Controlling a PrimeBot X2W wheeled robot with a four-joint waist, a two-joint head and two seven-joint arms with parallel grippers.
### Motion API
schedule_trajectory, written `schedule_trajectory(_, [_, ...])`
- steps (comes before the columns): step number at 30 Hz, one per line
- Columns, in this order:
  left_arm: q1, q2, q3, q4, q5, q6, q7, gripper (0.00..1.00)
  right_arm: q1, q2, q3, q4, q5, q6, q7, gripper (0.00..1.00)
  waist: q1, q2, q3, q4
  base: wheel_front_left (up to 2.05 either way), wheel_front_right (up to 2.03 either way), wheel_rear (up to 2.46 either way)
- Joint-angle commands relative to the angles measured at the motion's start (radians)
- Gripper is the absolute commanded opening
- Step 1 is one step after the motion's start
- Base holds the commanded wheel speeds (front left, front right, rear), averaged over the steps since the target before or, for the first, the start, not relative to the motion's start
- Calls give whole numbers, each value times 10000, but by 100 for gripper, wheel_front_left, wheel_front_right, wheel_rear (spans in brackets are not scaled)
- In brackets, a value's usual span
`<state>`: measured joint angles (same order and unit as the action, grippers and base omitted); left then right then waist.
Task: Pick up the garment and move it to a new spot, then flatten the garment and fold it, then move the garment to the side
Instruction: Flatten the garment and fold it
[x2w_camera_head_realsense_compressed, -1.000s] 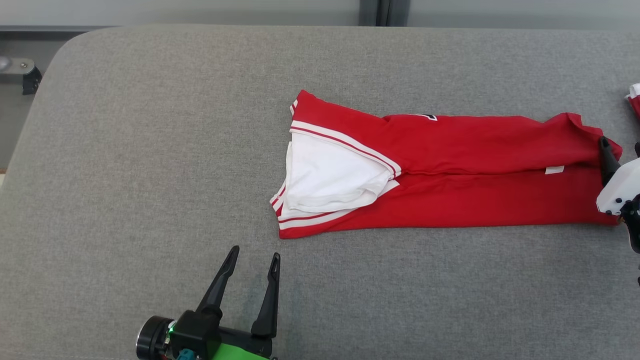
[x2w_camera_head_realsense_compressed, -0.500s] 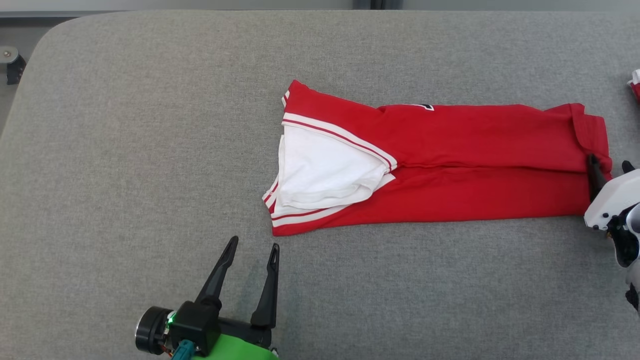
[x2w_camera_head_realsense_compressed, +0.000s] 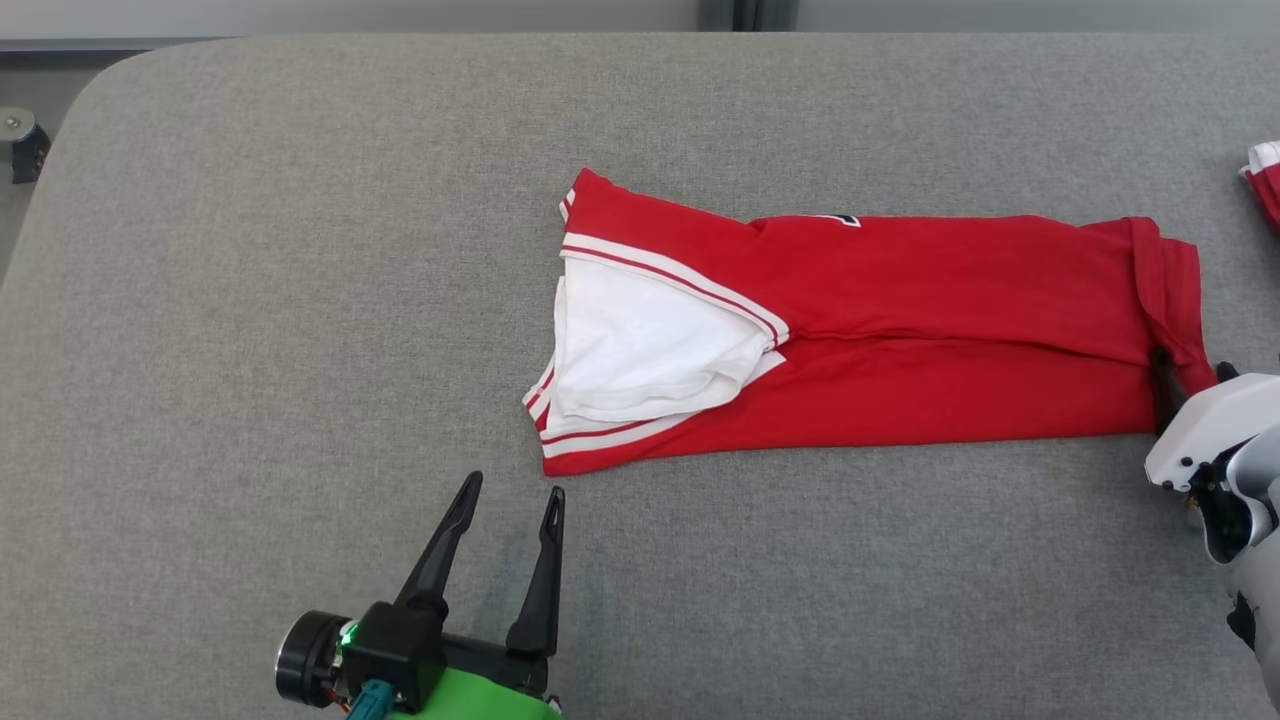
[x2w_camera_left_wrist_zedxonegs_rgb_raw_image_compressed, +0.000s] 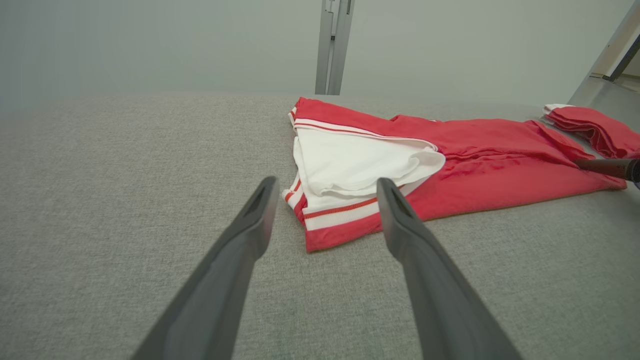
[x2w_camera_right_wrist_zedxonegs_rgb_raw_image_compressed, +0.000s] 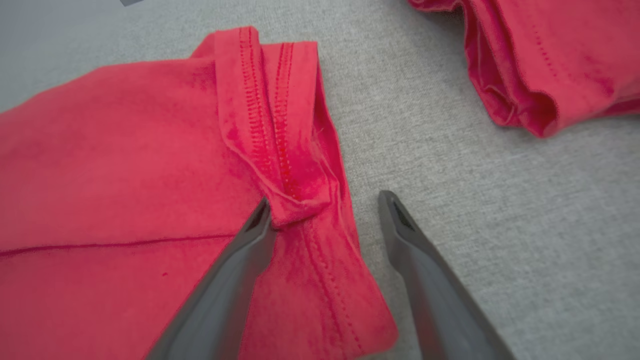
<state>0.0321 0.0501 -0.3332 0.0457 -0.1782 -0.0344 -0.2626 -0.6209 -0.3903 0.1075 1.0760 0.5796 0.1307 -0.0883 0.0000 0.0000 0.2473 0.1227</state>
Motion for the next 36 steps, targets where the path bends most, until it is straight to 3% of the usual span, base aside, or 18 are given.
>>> schedule_trajectory(1, [-181,12,4,-34,-31,10,-25,100,86,133,146,215,69,-2,201,100,0,0,68,103,0,0,0])
schedule_trajectory(7, [-222,12,-9,-30,-63,-8,-25,100,84,306,628,503,126,3,551,100,0,0,134,290,0,0,0])
schedule_trajectory(8, [-224,12,-14,-14,-62,-14,-25,100,80,304,746,511,114,6,609,76,0,0,123,306,0,0,0])
schedule_trajectory(9, [-220,12,-17,2,-67,-12,-25,100,77,299,822,506,112,17,597,29,0,0,110,315,0,0,0])
schedule_trajectory(10, [-212,12,-18,18,-71,-5,-25,100,68,285,885,514,119,15,587,0,0,0,89,321,0,0,0])
schedule_trajectory(28, [318,12,62,152,-252,94,-25,100,-349,-1545,1810,524,-953,-11,-949,0,0,0,-1187,-76,0,0,0])
schedule_trajectory(36, [694,14,-51,274,-331,53,-25,100,-352,-828,2304,-542,-903,-8,-725,0,0,0,-1959,-20,0,0,0])
